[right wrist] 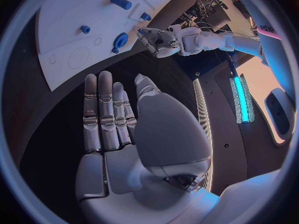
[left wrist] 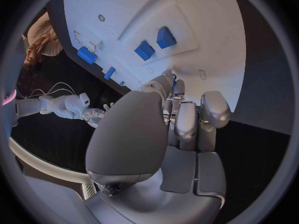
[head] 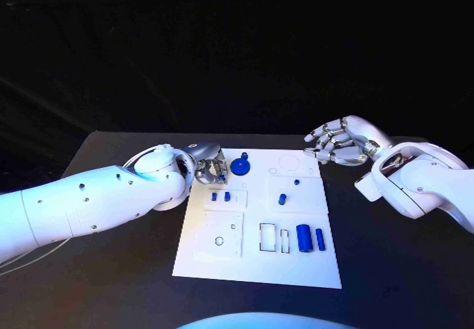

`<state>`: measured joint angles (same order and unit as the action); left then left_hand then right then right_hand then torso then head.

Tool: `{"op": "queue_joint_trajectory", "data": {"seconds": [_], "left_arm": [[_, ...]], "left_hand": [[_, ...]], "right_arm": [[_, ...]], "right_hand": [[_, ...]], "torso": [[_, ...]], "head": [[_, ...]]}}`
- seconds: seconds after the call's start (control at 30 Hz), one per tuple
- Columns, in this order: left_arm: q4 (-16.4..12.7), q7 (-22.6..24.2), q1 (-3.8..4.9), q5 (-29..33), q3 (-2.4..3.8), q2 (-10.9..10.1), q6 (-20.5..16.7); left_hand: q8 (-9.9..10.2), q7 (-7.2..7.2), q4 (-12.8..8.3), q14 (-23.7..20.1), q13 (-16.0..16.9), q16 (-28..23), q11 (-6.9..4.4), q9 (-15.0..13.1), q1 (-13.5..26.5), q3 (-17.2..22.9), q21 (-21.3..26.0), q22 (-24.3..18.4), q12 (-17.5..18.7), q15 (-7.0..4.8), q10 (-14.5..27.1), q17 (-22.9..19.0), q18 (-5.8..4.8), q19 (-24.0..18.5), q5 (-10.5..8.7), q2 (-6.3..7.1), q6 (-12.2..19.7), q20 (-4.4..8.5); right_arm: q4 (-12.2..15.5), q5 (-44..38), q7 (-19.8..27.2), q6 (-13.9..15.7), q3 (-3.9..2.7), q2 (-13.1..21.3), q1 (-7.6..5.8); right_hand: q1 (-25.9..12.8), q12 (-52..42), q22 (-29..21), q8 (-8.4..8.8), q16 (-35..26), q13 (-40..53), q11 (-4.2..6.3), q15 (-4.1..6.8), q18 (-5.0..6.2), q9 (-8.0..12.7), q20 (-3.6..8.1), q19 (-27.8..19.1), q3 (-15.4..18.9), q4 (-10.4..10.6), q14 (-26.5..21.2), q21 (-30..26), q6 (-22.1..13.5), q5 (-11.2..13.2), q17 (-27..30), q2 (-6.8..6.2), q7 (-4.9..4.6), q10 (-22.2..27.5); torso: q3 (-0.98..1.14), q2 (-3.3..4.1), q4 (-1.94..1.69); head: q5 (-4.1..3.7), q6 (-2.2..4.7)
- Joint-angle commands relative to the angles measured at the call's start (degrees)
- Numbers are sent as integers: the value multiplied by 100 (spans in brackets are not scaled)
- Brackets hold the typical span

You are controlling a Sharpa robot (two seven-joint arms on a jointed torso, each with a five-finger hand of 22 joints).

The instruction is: Assemble the parts on the task board

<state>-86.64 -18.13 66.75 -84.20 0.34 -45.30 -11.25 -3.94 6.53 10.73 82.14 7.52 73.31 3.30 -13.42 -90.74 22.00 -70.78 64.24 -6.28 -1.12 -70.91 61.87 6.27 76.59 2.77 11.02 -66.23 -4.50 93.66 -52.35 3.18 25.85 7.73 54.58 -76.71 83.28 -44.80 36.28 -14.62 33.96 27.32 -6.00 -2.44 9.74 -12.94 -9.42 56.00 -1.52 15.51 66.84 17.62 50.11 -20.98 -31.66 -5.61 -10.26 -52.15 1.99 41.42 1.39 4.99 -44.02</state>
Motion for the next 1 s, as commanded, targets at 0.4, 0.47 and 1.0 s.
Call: {"op": "queue_joint_trajectory", "data": {"seconds": [0.4, 0.47, 1.0], "left_arm": [[37, -17, -20, 48, -11, 88, 228], [39, -18, -20, 48, -12, 100, 236], [34, -55, -22, 49, -15, 125, 345]], "left_hand": [[12, 16, 4, 11, -9, 23, 0, 9, 70, 42, -18, -5, 41, 17, -53, -14, -39, 8, 2, -16, -37, 1], [12, 16, 4, 11, -9, 23, 0, 9, 70, 42, -18, -5, 41, 17, -53, -14, -39, 8, 2, -16, -37, 1], [10, 13, 2, 14, -9, 31, -3, 13, 83, 56, -25, 6, 49, 16, -63, -7, -41, 11, 2, -21, -44, 1]], "right_arm": [[32, -11, 63, 17, -1, -7, 3], [34, -11, 63, 17, -1, -7, 3], [35, -13, 61, 17, -1, -10, 3]], "right_hand": [[51, 27, -5, -22, -17, -5, 7, -4, 70, -7, 9, 48, -30, -10, 44, -15, -39, -20, 9, 6, -5, -25], [51, 27, -5, -22, -17, -5, 7, -4, 70, -7, 9, 48, -30, -10, 44, -15, -39, -20, 9, 6, -5, -25], [51, 27, -5, -22, -17, -5, 7, -4, 70, -7, 9, 48, -30, -10, 44, -15, -39, -20, 9, 6, -5, -25]], "torso": [[-1, 2, 1], [-1, 2, 0], [-3, -2, 2]], "head": [[1, -27], [-2, -19], [-2, -42]]}}
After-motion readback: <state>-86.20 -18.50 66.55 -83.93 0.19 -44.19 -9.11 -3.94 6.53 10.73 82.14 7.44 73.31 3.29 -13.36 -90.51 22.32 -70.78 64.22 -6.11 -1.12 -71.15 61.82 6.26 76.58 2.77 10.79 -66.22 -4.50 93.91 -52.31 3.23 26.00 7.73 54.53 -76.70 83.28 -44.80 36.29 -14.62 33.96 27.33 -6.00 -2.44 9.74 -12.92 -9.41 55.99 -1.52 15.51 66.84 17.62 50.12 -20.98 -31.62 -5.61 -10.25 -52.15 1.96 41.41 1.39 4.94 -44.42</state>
